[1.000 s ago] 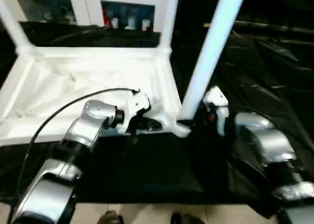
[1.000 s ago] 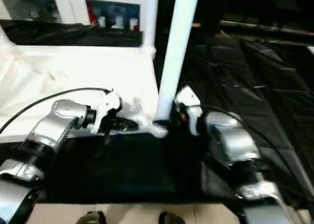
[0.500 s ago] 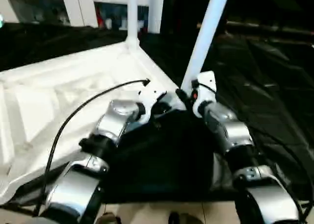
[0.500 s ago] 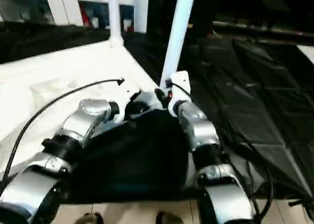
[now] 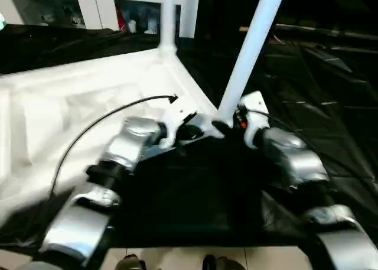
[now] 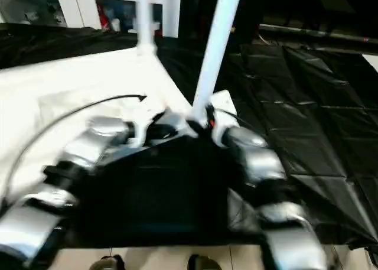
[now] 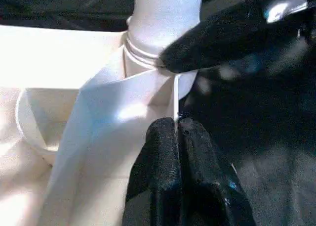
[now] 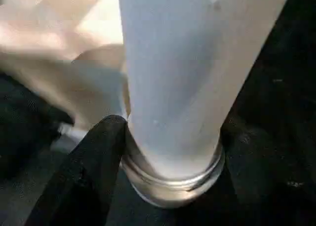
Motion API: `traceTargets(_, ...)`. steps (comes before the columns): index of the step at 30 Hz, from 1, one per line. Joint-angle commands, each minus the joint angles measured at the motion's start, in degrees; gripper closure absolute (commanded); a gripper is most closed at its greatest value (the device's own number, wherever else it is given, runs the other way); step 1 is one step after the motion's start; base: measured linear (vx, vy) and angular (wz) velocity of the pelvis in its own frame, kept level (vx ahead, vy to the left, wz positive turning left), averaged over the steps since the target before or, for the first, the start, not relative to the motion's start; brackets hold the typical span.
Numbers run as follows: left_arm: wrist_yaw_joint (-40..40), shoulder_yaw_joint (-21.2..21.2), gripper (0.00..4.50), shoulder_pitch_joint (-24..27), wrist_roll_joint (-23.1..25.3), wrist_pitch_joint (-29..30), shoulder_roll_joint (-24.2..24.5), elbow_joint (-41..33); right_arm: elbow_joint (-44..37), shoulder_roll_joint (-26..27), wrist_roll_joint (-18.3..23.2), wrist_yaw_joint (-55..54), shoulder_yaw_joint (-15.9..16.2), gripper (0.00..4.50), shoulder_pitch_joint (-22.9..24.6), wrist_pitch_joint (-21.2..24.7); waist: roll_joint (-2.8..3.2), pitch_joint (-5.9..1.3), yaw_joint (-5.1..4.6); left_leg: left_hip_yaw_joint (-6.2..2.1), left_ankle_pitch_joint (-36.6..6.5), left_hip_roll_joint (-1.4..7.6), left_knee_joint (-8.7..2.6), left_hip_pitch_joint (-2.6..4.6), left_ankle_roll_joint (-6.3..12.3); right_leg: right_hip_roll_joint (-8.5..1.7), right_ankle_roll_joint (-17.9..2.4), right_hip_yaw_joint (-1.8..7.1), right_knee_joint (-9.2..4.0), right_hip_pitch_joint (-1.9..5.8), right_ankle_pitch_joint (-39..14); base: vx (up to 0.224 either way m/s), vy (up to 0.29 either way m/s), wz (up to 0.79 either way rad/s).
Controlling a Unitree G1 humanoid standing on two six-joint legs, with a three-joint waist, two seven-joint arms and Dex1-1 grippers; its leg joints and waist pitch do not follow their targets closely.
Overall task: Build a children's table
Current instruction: Rotate leg to tighten
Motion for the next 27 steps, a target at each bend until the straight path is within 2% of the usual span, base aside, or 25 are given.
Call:
traceTargets(1,-5.99,-4.14,4.5,2.45,0.1,-0.62,0.57,-0.28,-3.25,-1.26,1.3,8.18,3.91,1.34,2.06,0.72,0.08,-3.07,0.48,0.1,-10.37,0.67,-3.25,0.66,4.26,-1.37,-12.29,1.02,-3.32,3.29,-5.66,0.0,0.0,0.0)
traceTargets(3,-11.02,-5.09,4.5,3.74,-1.32,-1.42,2.52,-2.65,-5.71,-3.46,1.98,11.6,4.29,1.34,3.13,0.58,0.18,-3.22,0.45,0.24,-8.29,0.71,-3.02,0.81,5.33,-1.31,-14.18,0.97,-2.75,3.32,-1.66,0.0,0.0,0.0)
traceTargets(6,-14.05,-5.8,4.5,4.53,-1.9,-1.69,4.0,-4.0,-7.57,-4.97,2.5,14.43,4.61,1.34,4.04,0.73,0.16,-3.28,0.43,0.39,-7.83,0.77,-2.93,0.93,5.98,-1.34,-15.7,0.97,-2.59,3.39,-0.35,0.0,0.0,0.0)
traceTargets(11,-16.03,-5.97,4.5,4.8,-1.27,-2.45,6.2,-3.9,-11.02,-6.91,4.66,19.11,5.34,1.34,5.64,2.22,0.22,-3.07,0.94,0.37,-9.81,0.87,-3.07,1.13,5.02,-1.42,-14.96,1.07,-2.92,3.29,-4.52,0.0,0.0,0.0)
traceTargets(12,-16.19,-5.87,4.5,4.83,-1.2,-2.58,6.52,-3.92,-11.68,-7.18,5.1,20.04,5.5,1.34,5.96,2.56,0.07,-3.17,1.0,0.36,-9.53,0.9,-3.07,1.15,5.0,-1.44,-14.87,1.07,-2.81,3.36,-4.37,0.0,0.0,0.0)
traceTargets(14,-16.39,-5.85,4.5,4.92,-1.24,-2.63,6.76,-4.12,-12.2,-7.39,5.28,20.78,5.57,1.34,6.21,2.85,0.13,-3.16,0.95,0.37,-9.52,0.91,-3.06,1.13,4.81,-1.5,-14.99,1.06,-2.82,3.26,-4.57,0.0,0.0,0.0)
traceTargets(15,-16.52,-5.87,4.5,4.98,-1.31,-2.63,6.85,-4.25,-12.37,-7.46,5.29,21.04,5.54,1.59,6.29,2.97,0.09,-3.21,0.98,0.37,-9.37,0.89,-3.02,1.11,4.61,-1.53,-15.02,1.07,-2.77,3.27,-4.59,0.0,0.0,0.0)
traceTargets(17,-16.51,-5.87,4.5,5.16,-1.46,-2.41,6.88,-4.74,-12.2,-7.14,5.33,21.28,5.56,1.66,6.32,2.8,0.01,-3.33,1.05,0.39,-8.94,0.86,-2.93,1.14,4.49,-1.57,-15.11,1.08,-2.68,3.32,-4.31,0.0,0.0,0.0)
traceTargets(23,-16.69,-5.92,4.5,5.45,-1.82,-2.17,6.81,-5.41,-12.51,-7.19,5.63,21.8,5.72,1.91,6.54,3.12,-0.1,-3.62,1.06,0.47,-6.29,0.71,-2.59,1.11,5.57,-1.44,-16.05,1.03,-2.15,3.54,-0.24,0.0,0.0,0.0)
traceTargets(27,-16.9,-5.87,4.5,5.57,-1.88,-2.26,6.69,-5.39,-13.19,-7.49,5.89,22.14,5.89,1.93,7.05,3.67,-0.13,-3.62,1.22,0.46,-6.55,0.75,-2.54,1.14,5.88,-1.49,-16.02,1.05,-2.18,3.56,-0.86,0.0,0.0,0.0)
